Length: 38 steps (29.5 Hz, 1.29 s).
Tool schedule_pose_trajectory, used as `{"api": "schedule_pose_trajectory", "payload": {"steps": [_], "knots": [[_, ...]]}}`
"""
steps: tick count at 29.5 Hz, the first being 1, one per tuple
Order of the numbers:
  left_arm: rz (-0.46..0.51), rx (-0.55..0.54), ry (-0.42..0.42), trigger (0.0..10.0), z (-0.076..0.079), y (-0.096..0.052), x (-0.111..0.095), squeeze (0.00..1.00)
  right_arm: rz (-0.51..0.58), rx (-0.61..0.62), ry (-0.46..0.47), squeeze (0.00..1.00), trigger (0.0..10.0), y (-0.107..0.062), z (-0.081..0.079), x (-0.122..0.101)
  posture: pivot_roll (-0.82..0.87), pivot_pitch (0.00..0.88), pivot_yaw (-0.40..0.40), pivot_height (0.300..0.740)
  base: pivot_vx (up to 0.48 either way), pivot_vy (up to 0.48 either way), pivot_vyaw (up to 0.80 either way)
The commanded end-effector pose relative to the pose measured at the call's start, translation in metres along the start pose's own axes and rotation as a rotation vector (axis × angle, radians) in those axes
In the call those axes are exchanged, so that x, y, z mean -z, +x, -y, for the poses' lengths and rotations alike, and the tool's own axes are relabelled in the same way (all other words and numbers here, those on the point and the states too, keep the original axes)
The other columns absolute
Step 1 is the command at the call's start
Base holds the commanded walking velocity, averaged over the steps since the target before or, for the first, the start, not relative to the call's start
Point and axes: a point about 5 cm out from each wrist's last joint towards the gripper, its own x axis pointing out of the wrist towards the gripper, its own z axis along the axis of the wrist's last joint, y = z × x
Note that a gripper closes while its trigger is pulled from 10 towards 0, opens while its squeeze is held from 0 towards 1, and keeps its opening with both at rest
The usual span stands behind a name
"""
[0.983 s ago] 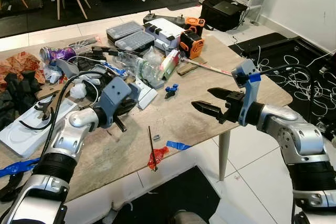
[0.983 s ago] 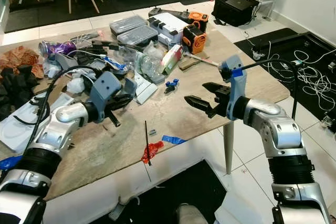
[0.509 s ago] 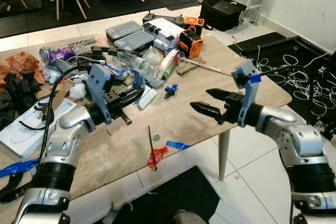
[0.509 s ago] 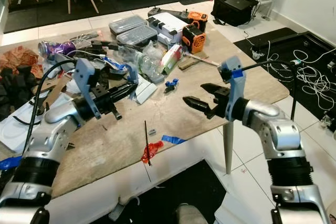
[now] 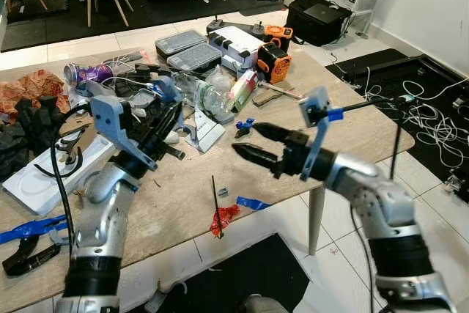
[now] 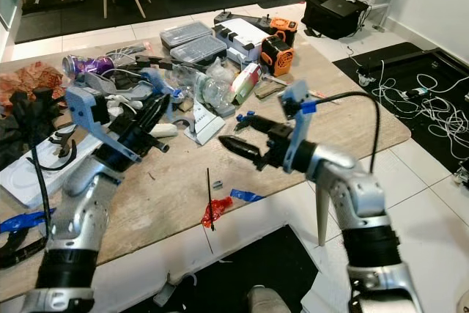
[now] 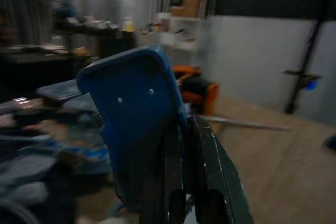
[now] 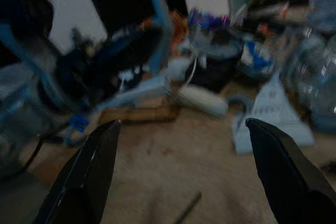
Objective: Picking trash to rubbish bin
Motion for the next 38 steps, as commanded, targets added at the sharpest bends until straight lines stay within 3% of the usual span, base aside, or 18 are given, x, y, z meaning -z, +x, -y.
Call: {"api": "schedule_pose_trajectory", "payload": {"steps": [1,3,7,13,17,22,28,31,38], "knots": [[-0.019,-0.060,0.053,10.0,-0.001,-0.002,0.004,0.00,0.027,0.051,-0.012,0.00,10.0,0.005,0.003,0.006,0.01,0.000,-0.019,0.740,0.000,0.000,0.00],[-0.024,-0.108,0.100,10.0,-0.005,-0.002,0.006,0.00,0.063,0.050,0.012,0.00,10.0,0.010,0.001,0.010,0.01,0.000,-0.023,0.740,0.000,0.000,0.00],[-0.021,-0.112,0.082,10.0,-0.002,0.003,0.008,0.00,0.106,0.084,0.007,0.00,10.0,0.006,0.008,0.005,0.02,0.000,-0.024,0.740,0.000,0.000,0.00],[-0.016,-0.080,0.101,10.0,0.000,0.024,0.005,0.00,0.178,0.253,0.005,0.00,10.0,0.004,0.026,0.000,0.03,0.000,-0.030,0.740,0.000,0.000,0.00],[-0.034,-0.073,0.109,10.0,0.000,0.027,0.009,0.00,0.179,0.351,-0.025,0.00,10.0,0.002,0.036,0.000,0.03,0.000,-0.030,0.740,0.000,0.000,0.00],[-0.041,-0.125,0.146,10.0,-0.005,0.022,0.011,0.00,0.161,0.449,-0.095,0.00,10.0,-0.002,0.047,0.001,0.03,0.000,-0.026,0.740,0.000,0.000,0.00],[-0.087,-0.100,0.214,10.0,-0.004,0.012,0.020,0.00,0.145,0.400,-0.134,0.00,10.0,-0.002,0.041,0.003,0.03,0.000,-0.025,0.740,0.000,0.000,0.00],[-0.089,-0.152,0.154,10.0,-0.005,-0.004,0.023,0.00,0.176,0.374,-0.134,0.00,10.0,-0.009,0.028,0.010,0.04,0.000,-0.025,0.740,0.000,0.000,0.00],[-0.087,-0.200,0.089,10.0,-0.007,-0.015,0.026,0.00,0.227,0.380,-0.073,0.00,10.0,-0.017,0.025,0.014,0.05,0.000,-0.028,0.740,0.000,0.000,0.00]]}}
